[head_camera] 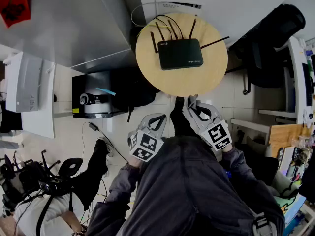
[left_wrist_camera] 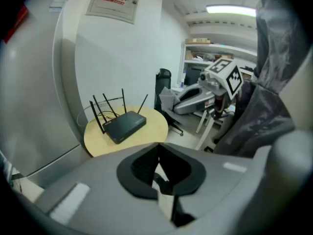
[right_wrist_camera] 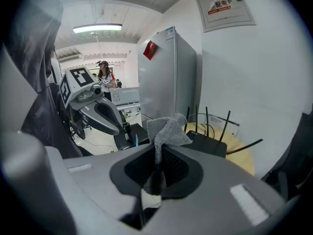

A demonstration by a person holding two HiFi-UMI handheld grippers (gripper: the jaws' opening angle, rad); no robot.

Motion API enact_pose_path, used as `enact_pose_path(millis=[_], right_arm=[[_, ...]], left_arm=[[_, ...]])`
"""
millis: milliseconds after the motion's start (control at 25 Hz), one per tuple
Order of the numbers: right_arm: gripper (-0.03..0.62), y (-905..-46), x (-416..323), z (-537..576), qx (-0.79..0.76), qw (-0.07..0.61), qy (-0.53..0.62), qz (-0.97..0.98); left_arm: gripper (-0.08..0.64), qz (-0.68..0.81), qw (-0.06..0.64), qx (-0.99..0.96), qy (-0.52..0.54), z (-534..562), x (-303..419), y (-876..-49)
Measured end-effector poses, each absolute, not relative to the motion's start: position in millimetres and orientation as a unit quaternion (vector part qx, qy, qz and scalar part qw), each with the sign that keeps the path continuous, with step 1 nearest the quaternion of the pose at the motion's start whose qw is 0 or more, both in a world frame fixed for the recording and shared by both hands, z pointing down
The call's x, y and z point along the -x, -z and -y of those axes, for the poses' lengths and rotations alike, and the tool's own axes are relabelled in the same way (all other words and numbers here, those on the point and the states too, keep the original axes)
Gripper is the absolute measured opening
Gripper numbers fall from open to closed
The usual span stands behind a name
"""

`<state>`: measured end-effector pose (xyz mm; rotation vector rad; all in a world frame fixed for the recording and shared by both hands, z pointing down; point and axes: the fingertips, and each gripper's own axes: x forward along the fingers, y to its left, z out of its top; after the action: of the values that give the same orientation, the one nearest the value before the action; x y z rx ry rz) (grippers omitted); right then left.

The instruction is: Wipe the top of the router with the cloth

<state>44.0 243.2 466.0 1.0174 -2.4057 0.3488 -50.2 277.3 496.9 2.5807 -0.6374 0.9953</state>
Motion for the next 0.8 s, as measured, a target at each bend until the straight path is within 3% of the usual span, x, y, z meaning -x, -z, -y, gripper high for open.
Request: enact_pose_path(millis=[360, 800], right_arm=[[0.029, -490.1, -87.0, -134.2, -0.321, 0.261, -0.129, 0.901], [0.029, -548.0, -75.1, -41.4, -0.267, 0.317, -0.134, 0.9]], left_arm=[[0.0, 0.245, 0.166, -0.889, -0.35, -162.7, -10.8, -505.4], [0.0, 0.286, 0.187, -0.87, -0.355, -96.7, -12.6, -514.6]])
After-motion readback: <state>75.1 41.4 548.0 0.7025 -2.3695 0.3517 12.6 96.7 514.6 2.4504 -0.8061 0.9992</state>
